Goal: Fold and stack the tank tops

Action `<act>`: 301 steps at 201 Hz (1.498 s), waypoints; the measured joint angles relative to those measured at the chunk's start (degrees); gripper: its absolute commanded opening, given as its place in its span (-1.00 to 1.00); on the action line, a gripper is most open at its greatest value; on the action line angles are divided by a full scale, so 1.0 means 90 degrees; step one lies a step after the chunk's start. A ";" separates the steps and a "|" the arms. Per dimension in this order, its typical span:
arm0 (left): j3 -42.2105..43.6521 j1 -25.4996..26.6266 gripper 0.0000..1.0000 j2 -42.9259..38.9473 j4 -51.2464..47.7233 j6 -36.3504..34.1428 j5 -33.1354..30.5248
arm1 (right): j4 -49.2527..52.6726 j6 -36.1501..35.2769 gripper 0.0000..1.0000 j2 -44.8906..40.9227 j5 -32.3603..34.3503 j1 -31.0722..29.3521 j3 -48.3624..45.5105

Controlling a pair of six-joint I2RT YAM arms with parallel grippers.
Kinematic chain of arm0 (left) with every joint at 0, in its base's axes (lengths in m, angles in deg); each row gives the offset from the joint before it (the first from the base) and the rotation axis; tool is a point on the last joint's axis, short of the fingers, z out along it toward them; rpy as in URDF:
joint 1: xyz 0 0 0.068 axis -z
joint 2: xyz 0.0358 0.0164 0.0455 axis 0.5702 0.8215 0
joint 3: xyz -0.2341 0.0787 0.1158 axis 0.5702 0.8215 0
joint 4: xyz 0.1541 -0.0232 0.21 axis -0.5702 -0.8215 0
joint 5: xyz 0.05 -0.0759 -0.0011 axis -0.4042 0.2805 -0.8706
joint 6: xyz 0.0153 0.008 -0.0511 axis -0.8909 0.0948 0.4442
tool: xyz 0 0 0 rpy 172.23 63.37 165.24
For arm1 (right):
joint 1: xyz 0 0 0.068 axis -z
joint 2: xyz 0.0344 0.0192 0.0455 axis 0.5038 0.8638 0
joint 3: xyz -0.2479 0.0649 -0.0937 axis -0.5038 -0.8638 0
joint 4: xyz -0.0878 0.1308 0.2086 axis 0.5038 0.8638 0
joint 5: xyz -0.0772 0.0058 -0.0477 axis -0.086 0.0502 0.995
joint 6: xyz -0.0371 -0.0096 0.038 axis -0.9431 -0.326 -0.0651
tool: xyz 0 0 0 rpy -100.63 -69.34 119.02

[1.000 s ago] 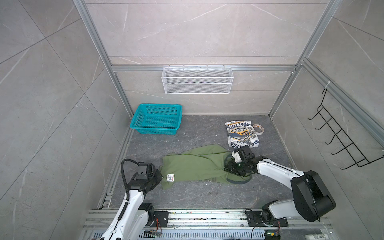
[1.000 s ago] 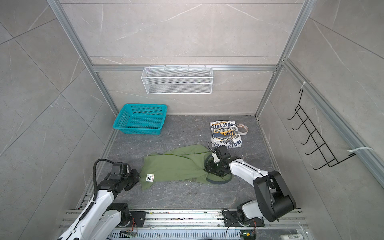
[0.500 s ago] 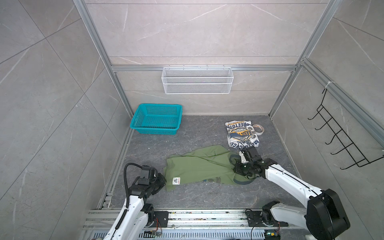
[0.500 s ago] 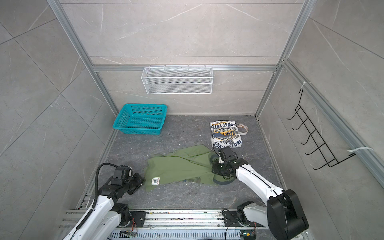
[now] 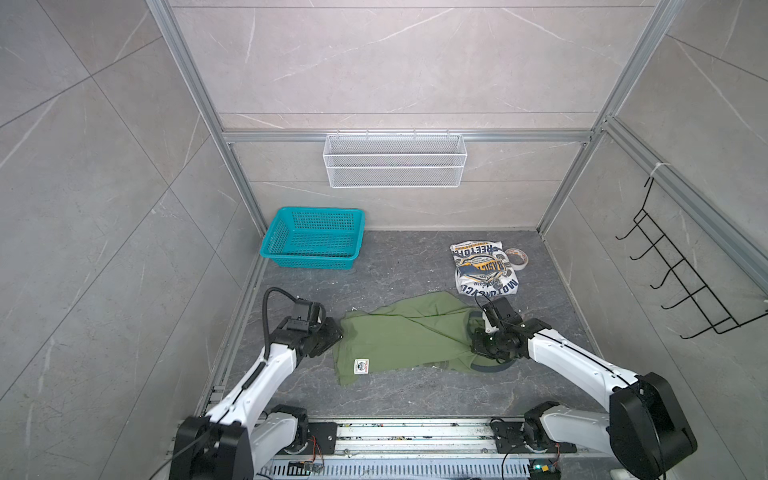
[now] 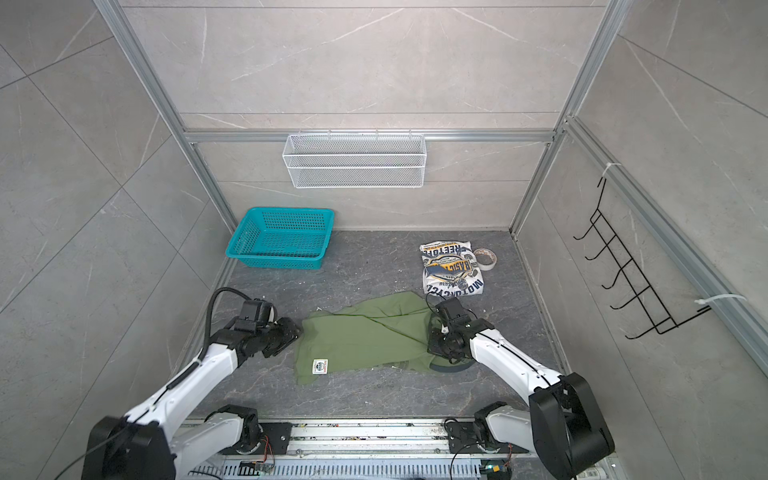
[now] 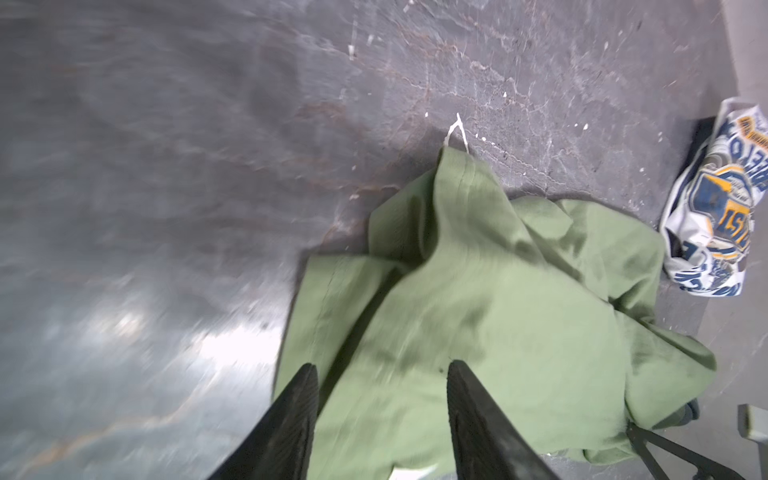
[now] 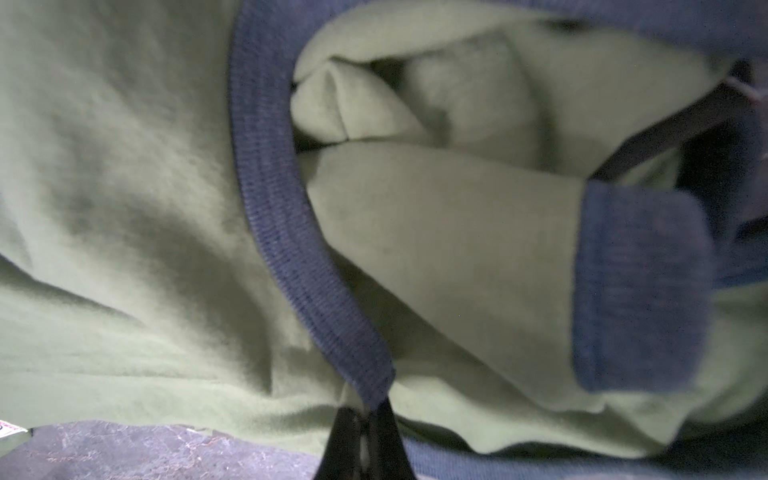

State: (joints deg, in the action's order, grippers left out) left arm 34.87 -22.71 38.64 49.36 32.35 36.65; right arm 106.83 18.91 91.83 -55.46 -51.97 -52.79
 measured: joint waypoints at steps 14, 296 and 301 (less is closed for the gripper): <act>0.0007 0.0000 0.05 0.0267 0.0046 -0.0085 0.0097 | 0.0000 0.0000 -0.96 0.0000 0.0015 0.0000 0.0000; 0.0381 0.0061 -0.81 0.0044 0.0398 -0.0435 0.0724 | 0.0005 0.0002 -0.99 0.0112 0.0017 0.0000 0.0087; 0.0372 0.0063 -0.84 0.0019 0.0347 -0.0444 0.0699 | 0.0022 0.0002 -1.00 0.0112 0.0017 0.0000 0.0107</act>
State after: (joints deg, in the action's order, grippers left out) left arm 38.21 -22.14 38.82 52.48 28.35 42.95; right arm 107.03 18.93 92.83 -55.31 -51.97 -51.82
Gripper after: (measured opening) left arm 0.107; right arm 0.053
